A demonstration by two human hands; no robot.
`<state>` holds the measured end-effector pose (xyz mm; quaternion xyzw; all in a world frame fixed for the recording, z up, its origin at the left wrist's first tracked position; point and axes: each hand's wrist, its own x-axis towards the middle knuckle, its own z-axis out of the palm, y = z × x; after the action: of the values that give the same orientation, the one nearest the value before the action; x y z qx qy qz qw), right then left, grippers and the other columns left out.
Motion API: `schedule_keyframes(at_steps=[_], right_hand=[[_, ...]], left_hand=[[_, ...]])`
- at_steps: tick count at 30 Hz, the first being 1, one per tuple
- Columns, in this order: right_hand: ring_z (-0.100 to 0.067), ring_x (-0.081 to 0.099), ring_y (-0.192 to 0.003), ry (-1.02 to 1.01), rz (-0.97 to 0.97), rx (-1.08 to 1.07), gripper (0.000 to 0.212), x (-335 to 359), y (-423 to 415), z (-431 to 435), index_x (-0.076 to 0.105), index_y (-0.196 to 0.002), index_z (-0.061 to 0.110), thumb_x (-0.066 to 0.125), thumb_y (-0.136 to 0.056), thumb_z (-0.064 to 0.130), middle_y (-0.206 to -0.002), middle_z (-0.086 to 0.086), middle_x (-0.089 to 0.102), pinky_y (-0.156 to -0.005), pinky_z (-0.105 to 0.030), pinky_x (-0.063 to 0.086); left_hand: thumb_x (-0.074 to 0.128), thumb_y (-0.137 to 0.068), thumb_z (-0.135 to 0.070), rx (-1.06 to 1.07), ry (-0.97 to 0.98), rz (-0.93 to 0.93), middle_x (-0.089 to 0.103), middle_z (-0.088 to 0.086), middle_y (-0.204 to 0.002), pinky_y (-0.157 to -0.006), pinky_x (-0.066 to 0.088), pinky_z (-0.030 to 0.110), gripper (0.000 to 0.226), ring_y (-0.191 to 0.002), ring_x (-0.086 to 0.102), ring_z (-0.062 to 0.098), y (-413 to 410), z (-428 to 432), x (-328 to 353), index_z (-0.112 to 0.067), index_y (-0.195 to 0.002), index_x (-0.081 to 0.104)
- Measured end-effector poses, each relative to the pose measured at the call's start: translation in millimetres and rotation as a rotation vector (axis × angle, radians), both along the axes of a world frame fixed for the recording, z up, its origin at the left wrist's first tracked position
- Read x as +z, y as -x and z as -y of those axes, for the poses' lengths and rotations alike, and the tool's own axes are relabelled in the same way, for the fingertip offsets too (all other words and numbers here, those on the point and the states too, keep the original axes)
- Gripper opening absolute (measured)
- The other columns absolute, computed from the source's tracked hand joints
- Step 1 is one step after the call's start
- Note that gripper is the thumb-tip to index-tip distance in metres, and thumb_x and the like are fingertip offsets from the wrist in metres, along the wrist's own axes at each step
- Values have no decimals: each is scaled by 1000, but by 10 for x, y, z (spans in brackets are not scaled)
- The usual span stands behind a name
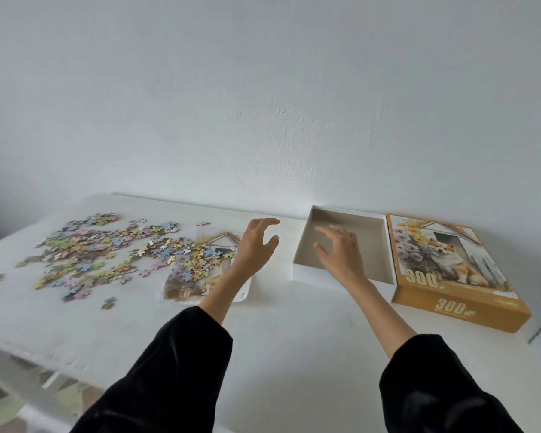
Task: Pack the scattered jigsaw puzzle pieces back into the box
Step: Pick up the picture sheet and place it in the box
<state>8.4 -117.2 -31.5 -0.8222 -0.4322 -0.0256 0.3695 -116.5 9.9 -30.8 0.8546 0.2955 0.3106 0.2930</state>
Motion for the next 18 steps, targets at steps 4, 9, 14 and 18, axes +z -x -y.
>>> schedule_keyframes(at_steps=[4, 9, 14, 18], right_hand=[[-25, 37, -126, -17, -28, 114, 39, 40, 448, -303, 55, -126, 17, 54, -87, 16, -135, -9, 49, -101, -28, 30], [-28, 38, -126, 28, -49, 253, 41, -32, 913, -607, 54, -128, 17, 55, -86, 15, -134, -10, 50, -102, -30, 29], [-31, 31, -129, 154, -113, 316, 44, -262, 1152, -834, 47, -132, 24, 54, -88, 24, -139, -14, 41, -101, -33, 31], [-33, 13, -138, 365, -125, 224, 51, -455, 1166, -929, 36, -137, 33, 50, -88, 42, -147, -18, 21, -111, -48, 12]], left_hand=[[54, -88, -7, 110, -2, 2, 49, 15, -127, -81, 33, 15, 33, -98, 52, 17, 505, -103, 63, -10, -120, 56], [53, -90, -9, 233, 15, -76, 46, 16, -132, -87, 32, 18, 34, -118, 48, 24, 1053, -292, -4, -11, -124, 52], [52, -89, -11, 326, 111, -212, 45, 18, -133, -97, 38, 36, 37, -124, 42, 31, 1381, -483, -274, -16, -126, 51], [41, -92, -33, 430, 280, -457, 28, 23, -143, -110, 15, 59, 47, -134, 25, 40, 1438, -513, -457, -29, -138, 34]])
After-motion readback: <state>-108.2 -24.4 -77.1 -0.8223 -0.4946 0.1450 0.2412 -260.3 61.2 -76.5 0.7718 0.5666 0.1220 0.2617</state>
